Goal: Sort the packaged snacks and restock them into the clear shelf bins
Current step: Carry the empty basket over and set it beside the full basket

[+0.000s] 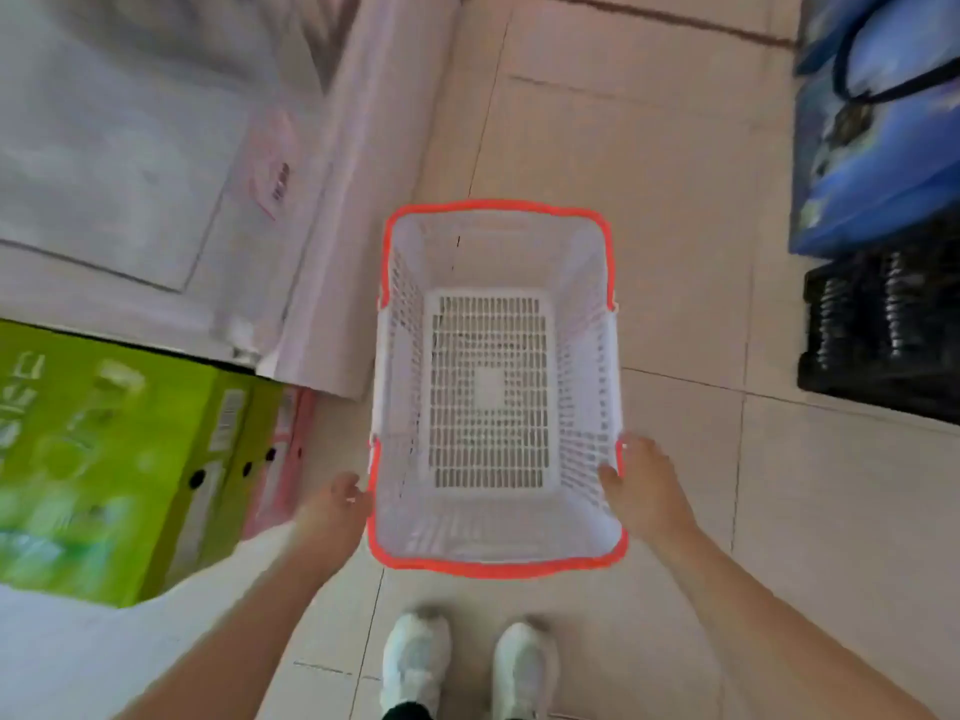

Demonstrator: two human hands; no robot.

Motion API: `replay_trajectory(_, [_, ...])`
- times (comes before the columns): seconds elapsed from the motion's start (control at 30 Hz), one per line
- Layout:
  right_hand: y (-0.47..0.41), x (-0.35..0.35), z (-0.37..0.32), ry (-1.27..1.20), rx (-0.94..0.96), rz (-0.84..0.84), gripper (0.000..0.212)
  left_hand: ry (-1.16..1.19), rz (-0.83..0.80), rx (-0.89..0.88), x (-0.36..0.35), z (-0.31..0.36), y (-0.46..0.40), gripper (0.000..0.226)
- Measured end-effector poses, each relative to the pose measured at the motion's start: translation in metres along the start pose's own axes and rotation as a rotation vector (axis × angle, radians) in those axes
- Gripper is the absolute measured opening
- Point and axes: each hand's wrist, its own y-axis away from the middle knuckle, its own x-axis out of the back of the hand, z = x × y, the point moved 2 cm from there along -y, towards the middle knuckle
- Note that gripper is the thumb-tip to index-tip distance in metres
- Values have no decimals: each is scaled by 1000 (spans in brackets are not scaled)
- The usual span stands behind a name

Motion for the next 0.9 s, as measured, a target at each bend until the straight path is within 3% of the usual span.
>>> replay_trajectory(0.1, [-53, -20, 21, -134, -49, 131, 32, 87, 11, -26, -29, -4, -51, 23])
replay_trajectory(0.27, [-102, -47, 42, -424, -203, 74, 35, 280, 290, 130, -53, -23, -106, 24])
replay_trajectory(0.37, [-117, -56, 46, -613, -252, 59, 14, 423, 156, 196, -65, -25, -127, 15])
replay_trajectory(0.5, [-110, -49, 45, -712, -299, 50, 13, 496, 109, 215, -62, -17, -118, 8])
replay_trajectory(0.7, [-47, 26, 55, -727, -372, 8, 15, 368, 56, 172, -22, 35, -42, 19])
replay_trajectory(0.9, [59, 179, 53, -826, -408, 5, 17, 337, 42, 27, 45, 149, 78, 22])
